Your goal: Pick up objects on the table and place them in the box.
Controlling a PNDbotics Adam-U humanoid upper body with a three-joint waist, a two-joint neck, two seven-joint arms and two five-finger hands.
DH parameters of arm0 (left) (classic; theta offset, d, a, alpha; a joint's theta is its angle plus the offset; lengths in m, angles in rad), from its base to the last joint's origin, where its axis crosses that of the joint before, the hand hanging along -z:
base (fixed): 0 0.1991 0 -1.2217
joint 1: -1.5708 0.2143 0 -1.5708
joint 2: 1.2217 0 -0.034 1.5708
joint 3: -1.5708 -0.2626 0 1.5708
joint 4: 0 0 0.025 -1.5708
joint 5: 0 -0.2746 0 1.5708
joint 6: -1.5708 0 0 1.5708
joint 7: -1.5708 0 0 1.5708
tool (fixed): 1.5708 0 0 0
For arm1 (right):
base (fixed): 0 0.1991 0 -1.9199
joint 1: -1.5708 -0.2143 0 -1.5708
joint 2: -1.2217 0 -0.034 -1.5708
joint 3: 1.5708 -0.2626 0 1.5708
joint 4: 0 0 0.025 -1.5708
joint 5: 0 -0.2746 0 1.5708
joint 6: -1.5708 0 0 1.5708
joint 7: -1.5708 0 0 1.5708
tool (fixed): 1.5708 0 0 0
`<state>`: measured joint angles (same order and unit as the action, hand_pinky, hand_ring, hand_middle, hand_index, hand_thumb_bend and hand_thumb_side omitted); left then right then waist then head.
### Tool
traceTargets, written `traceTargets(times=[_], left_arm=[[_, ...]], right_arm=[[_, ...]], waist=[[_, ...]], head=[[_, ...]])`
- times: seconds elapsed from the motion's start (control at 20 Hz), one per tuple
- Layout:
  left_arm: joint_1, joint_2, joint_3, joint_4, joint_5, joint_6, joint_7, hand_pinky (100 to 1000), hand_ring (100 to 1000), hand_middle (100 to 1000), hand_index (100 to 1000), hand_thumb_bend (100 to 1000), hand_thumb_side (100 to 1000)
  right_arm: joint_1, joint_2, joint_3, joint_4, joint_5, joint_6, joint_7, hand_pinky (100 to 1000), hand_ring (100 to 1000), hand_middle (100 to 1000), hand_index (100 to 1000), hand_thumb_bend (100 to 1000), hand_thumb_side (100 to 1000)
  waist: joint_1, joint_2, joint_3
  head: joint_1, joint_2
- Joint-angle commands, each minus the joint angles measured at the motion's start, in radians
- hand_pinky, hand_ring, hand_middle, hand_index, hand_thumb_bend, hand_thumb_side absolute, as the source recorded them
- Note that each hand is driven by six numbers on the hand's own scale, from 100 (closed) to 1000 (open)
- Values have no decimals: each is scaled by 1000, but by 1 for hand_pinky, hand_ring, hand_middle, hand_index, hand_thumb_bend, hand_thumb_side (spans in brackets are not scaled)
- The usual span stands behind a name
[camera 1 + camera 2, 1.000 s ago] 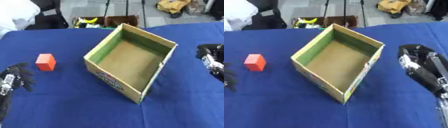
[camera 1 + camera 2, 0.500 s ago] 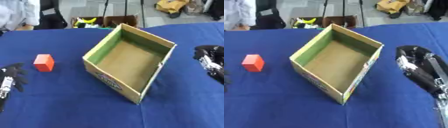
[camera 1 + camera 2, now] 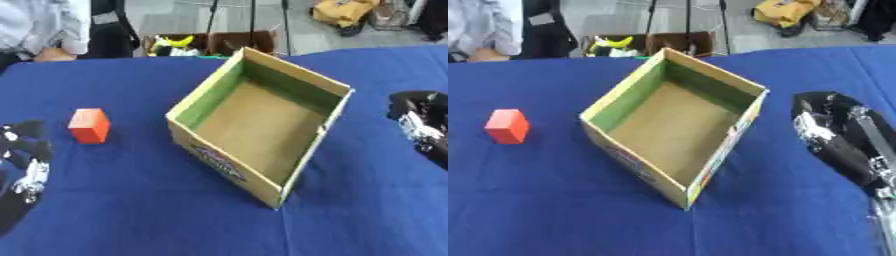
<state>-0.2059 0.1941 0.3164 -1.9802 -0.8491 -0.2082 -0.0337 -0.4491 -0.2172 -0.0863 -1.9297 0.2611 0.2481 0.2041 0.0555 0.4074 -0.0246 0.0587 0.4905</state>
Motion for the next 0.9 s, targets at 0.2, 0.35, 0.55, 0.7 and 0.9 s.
traceTargets(times=[0.2, 0.35, 0.55, 0.7, 0.9], left_arm=[[-20, 117, -19, -20, -78, -58, -14, 473, 609, 698, 849, 438, 1000], [-24, 167, -26, -20, -102, -73, -46, 490, 625, 712, 854, 416, 1000], [-28, 221, -31, -20, -134, -66, -97, 508, 643, 723, 858, 383, 1000], [-38, 259, -37, -20, -139, -60, -137, 514, 650, 731, 862, 374, 1000], [-51, 301, -38, -20, -125, -44, -184, 517, 657, 739, 868, 365, 1000]], right_arm=[[-9, -15, -3, -10, 1, -3, 7, 836, 835, 567, 753, 103, 532], [-9, -15, -1, -9, 1, -3, 10, 837, 835, 567, 753, 103, 532], [-9, -15, 0, -7, 1, -5, 13, 837, 836, 567, 754, 103, 533], [-8, -14, 3, -6, 1, -6, 16, 837, 836, 567, 754, 102, 533], [-9, -13, 6, -5, 1, -7, 20, 837, 836, 567, 754, 103, 534]], waist=[[3, -25, -6], [4, -27, -10], [6, -29, -16], [8, -31, -22], [9, -33, -29]], head=[[3, -9], [5, -8], [7, -8], [8, -7], [11, -7]])
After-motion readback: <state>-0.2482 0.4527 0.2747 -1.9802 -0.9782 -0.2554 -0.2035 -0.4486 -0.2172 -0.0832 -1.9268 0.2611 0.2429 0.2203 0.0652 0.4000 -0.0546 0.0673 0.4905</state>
